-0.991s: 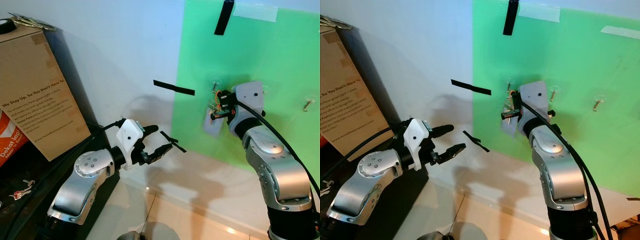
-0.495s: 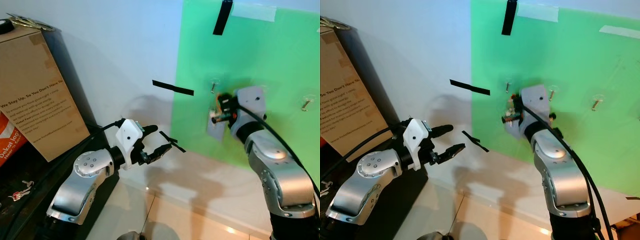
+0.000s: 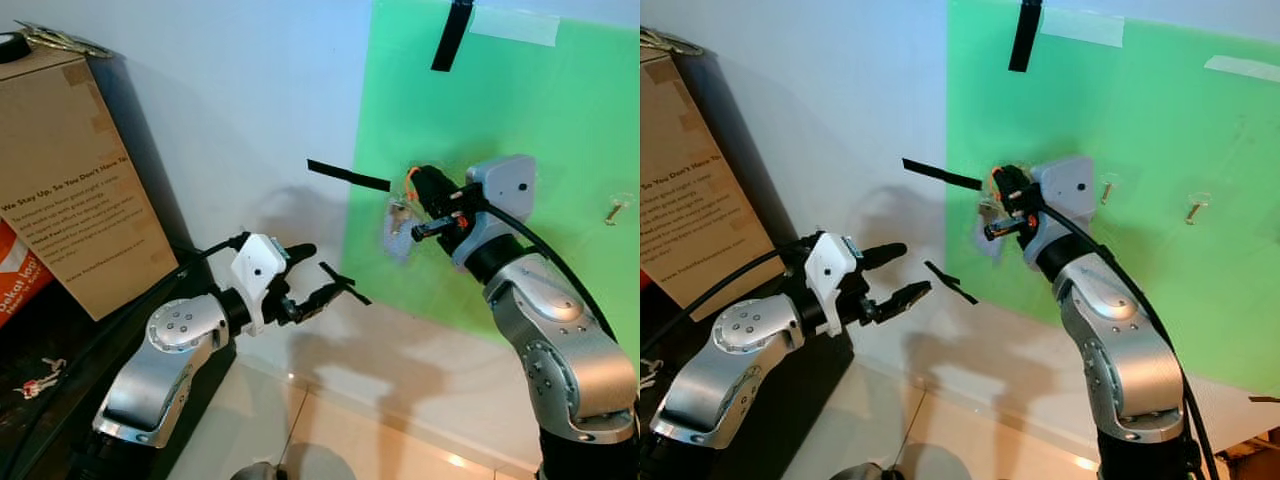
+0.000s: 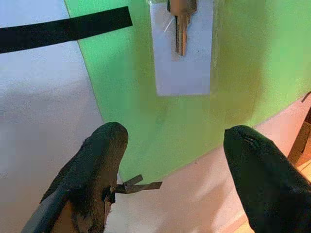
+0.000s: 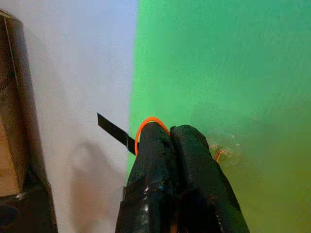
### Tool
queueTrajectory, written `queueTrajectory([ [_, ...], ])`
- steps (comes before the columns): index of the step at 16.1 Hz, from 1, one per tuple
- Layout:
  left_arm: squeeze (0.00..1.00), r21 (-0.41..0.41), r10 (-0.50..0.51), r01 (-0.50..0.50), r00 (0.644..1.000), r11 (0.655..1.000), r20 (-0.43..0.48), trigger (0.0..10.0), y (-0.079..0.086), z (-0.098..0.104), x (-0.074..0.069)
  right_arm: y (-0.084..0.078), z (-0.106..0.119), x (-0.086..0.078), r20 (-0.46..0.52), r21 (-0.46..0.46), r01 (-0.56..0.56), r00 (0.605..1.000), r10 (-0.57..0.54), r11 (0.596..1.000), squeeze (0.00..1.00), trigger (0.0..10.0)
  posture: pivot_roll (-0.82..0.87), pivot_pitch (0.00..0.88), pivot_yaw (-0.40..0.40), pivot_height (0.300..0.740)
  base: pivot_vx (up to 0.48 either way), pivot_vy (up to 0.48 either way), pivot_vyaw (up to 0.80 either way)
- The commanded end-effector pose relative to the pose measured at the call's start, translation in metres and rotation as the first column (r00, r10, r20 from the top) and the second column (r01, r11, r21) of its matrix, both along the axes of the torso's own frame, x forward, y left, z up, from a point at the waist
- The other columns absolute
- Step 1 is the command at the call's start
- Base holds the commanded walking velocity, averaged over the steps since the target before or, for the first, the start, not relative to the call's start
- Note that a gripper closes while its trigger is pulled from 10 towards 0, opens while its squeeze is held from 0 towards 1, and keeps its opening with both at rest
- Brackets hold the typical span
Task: Hang keys on a hook
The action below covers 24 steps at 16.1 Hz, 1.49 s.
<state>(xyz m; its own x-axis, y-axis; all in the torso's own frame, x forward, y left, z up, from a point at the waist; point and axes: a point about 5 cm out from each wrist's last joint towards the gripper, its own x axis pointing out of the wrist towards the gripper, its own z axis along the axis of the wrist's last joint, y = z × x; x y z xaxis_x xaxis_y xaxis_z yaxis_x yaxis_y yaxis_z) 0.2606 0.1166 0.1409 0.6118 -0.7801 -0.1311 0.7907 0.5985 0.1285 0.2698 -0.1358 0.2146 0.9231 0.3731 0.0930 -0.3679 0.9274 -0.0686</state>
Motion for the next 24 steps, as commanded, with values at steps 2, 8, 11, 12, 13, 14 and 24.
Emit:
queueTrajectory([
  [2,0.00,0.003,0.001,-0.001,1.000,1.000,0.008,10.0,-0.001,0.002,0.001,-0.006,0.003,0.003,0.019,-0.013,0.018,1.000,-0.017,1.000,0.00,10.0,-0.13,0.000,-0.004,0.740,0.000,0.000,0.00],
  [8,0.00,0.004,-0.002,0.002,1.000,1.000,0.014,10.0,-0.003,0.003,0.003,0.002,0.000,0.014,0.007,-0.013,-0.003,1.000,0.003,1.000,0.00,10.0,-0.13,0.000,-0.005,0.740,0.000,0.000,0.00],
  [11,0.00,0.008,-0.005,0.005,1.000,1.000,0.017,10.0,-0.003,0.004,0.003,0.000,0.000,0.022,0.031,-0.021,0.024,0.999,-0.023,1.000,0.00,10.0,-0.12,0.000,-0.003,0.740,0.000,0.000,0.00],
  [12,0.00,0.009,-0.006,0.006,1.000,1.000,0.016,10.0,-0.003,0.003,0.003,-0.001,0.000,0.023,0.038,-0.022,0.036,0.999,-0.035,0.999,0.00,10.0,-0.12,0.000,-0.003,0.740,0.000,0.000,0.00],
  [13,0.00,0.009,-0.008,0.008,1.000,1.000,0.016,10.0,-0.004,0.004,0.003,-0.004,0.000,0.026,0.041,-0.008,0.050,0.998,-0.049,0.999,0.00,10.0,-0.12,0.000,-0.003,0.740,0.000,0.000,0.00],
  [14,0.00,0.009,-0.010,0.010,1.000,1.000,0.016,10.0,-0.004,0.004,0.003,-0.006,-0.001,0.028,0.043,0.000,0.060,0.997,-0.060,0.998,0.00,10.0,-0.13,0.000,0.001,0.740,0.000,0.000,0.00],
  [24,0.00,0.017,-0.021,0.021,1.000,1.000,0.022,10.0,-0.005,0.003,0.003,-0.033,-0.034,0.029,0.008,-0.023,0.107,0.994,-0.107,0.994,0.00,10.0,-0.12,0.000,0.002,0.740,0.000,0.000,0.00],
])
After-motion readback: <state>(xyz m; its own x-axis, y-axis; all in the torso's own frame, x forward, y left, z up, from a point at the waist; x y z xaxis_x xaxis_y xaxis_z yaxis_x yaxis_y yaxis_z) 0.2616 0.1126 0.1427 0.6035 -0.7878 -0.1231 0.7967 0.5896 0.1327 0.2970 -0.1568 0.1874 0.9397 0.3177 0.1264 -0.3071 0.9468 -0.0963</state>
